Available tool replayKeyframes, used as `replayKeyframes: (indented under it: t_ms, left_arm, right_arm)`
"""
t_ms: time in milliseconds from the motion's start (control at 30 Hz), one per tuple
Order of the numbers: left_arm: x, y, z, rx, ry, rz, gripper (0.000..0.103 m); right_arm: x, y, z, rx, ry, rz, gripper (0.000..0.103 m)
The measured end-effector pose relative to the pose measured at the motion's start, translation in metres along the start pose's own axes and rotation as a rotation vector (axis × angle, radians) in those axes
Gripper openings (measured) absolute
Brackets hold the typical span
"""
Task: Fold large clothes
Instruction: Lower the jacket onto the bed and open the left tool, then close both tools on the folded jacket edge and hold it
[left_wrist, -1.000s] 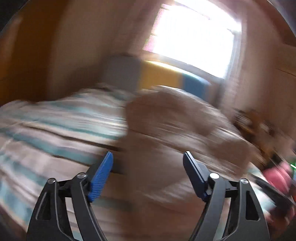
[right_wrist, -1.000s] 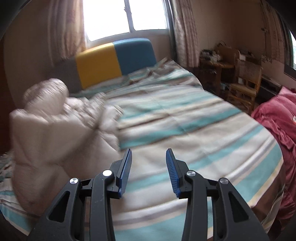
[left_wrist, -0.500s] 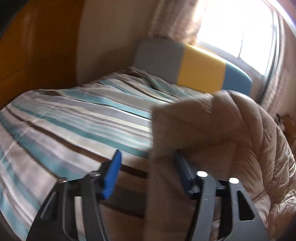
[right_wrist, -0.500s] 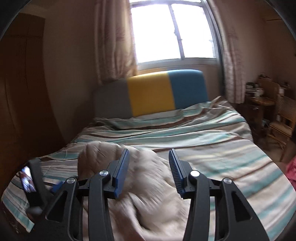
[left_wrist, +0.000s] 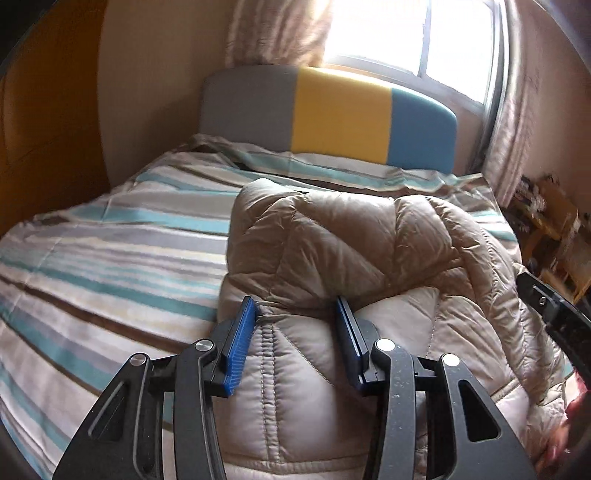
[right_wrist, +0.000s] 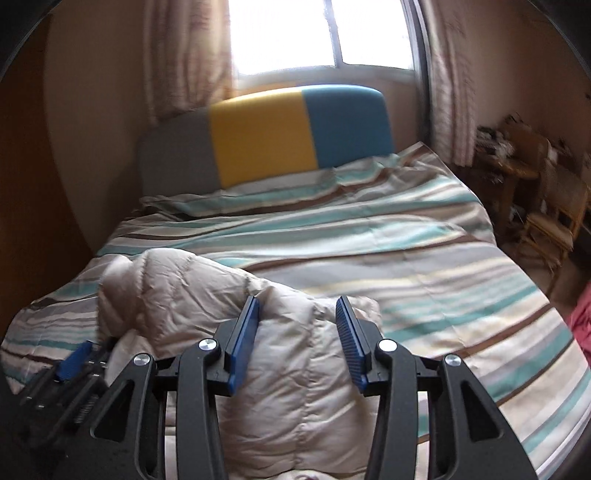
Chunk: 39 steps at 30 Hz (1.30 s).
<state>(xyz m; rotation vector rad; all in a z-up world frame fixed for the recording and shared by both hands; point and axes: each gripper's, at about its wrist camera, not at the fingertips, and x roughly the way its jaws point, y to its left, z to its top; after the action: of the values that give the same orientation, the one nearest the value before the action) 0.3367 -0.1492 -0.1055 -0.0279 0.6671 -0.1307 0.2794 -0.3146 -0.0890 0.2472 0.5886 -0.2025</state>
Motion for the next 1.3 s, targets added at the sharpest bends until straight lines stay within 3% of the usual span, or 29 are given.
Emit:
replayKeyframes:
  t_ms: [200, 500, 633, 700, 733, 833, 967, 1100, 1300]
  left_arm:
    - [0.017, -0.029, -0.009, 0.098, -0.001, 0.026, 0.043]
    - [0.031, -0.034, -0.026, 0.127, -0.035, 0.023, 0.045]
    - [0.024, -0.031, -0.021, 0.119, -0.016, 0.011, 0.051]
    - [0.018, -0.025, -0.008, 0.099, 0.016, 0.010, 0.069]
    - [0.016, -0.022, -0.002, 0.082, 0.018, 0.008, 0.070]
    - [0.013, -0.016, 0.023, 0.041, 0.003, -0.007, 0.071]
    - [0.043, -0.034, 0.042, 0.144, 0.091, 0.016, 0.071]
    - [0.067, -0.054, 0.039, 0.244, 0.122, 0.046, 0.071]
    - [0.094, -0.067, 0.026, 0.277, 0.140, 0.063, 0.078]
  right_arm:
    - [0.021, -0.030, -0.020, 0.053, 0.058, -0.012, 0.044]
    - [0.044, -0.046, -0.054, 0.128, 0.067, -0.015, 0.044]
    - [0.043, -0.044, -0.047, 0.102, 0.102, -0.021, 0.044]
    - [0.044, -0.044, -0.035, 0.087, 0.151, -0.014, 0.044]
    - [0.041, -0.045, -0.028, 0.089, 0.170, 0.000, 0.045]
    - [0.032, -0.043, -0.002, 0.081, 0.189, 0.027, 0.045]
    - [0.039, -0.029, 0.024, -0.028, 0.200, 0.036, 0.045]
    - [0.064, -0.027, 0.021, -0.110, 0.216, 0.017, 0.043]
    - [0.096, -0.049, -0.003, 0.004, 0.250, 0.022, 0.044]
